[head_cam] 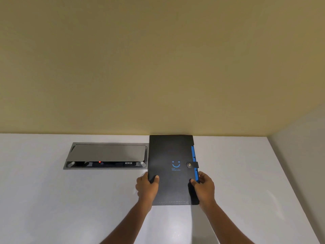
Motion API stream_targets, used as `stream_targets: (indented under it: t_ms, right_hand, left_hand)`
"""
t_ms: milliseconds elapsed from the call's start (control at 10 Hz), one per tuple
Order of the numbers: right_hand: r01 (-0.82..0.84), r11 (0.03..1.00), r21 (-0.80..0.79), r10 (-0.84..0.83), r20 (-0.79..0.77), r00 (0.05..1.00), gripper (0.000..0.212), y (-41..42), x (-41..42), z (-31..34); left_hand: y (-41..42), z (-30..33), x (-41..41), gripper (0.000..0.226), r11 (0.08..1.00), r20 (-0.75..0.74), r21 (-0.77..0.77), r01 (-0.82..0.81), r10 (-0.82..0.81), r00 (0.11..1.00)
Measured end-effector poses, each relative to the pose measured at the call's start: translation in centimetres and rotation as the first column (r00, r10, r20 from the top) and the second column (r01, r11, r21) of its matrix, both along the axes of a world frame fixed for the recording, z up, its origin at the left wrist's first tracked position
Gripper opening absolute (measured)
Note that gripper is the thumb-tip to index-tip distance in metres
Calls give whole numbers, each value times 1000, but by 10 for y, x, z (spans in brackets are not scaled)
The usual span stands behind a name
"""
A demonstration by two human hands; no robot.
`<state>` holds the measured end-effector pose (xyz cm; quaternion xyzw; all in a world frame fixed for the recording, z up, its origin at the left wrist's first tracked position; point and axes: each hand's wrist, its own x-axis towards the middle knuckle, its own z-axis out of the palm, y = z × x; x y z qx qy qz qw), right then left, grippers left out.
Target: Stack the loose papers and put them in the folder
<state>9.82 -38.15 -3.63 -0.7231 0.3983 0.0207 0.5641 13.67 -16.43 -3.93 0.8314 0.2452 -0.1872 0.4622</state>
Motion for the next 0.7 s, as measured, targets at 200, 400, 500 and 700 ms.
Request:
stream_targets:
  t_ms: [200,400,500,700]
  right_hand:
    - [-22,998,-63,23,9,1000,29,-2,9,2]
    - [-71,994,-82,70,-15,997,32,-4,8,-2]
    - [-125,987,-101,124,-21,992,32,-5,7,0]
    - [-315,867,-386,264,-179,948,43,2,-3,8]
  left_hand:
    - [-2,-3,9,41,1000,-22,-12,4,-4,1000]
    - [1,-5,8,43,999,-16,-13,51,-52,999]
    - [5,-2,6,37,995,14,11,95,-95,995]
    - [23,1,-15,66,958,6,197,207,-212,977]
